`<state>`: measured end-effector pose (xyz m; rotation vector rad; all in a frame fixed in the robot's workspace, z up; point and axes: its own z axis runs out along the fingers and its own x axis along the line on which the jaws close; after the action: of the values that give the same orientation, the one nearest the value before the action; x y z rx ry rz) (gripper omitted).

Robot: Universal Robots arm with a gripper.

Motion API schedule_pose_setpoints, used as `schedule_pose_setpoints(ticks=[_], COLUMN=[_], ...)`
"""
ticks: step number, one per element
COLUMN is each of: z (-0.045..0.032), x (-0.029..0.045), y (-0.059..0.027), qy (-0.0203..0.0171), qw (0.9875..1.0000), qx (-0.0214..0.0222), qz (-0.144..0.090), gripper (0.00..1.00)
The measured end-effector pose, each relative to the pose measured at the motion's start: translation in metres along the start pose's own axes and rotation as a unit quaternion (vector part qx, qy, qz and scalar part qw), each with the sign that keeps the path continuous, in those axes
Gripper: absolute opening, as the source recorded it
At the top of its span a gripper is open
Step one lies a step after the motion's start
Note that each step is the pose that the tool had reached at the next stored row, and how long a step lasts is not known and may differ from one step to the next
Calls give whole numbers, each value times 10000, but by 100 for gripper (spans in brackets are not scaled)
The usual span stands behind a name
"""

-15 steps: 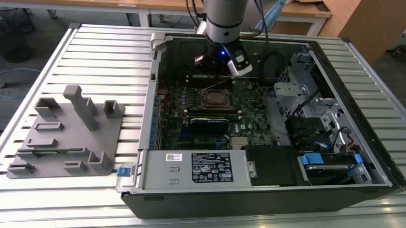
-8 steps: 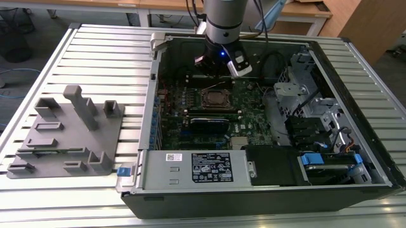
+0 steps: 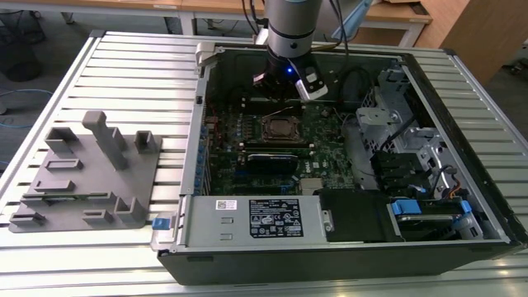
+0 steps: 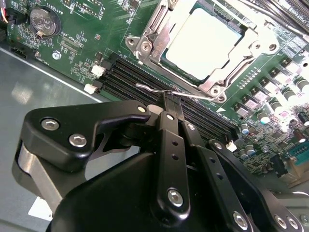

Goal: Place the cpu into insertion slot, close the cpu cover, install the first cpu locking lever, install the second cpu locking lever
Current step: 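Install the first cpu locking lever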

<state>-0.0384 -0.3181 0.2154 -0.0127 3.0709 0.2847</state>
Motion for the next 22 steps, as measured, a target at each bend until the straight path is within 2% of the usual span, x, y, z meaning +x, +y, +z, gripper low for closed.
schedule_pose_setpoints(ticks=[22], z=[18], x=[1], y=[-25], qy=[1], qw=[10000], qx=[2], qz=[0], gripper=[11])
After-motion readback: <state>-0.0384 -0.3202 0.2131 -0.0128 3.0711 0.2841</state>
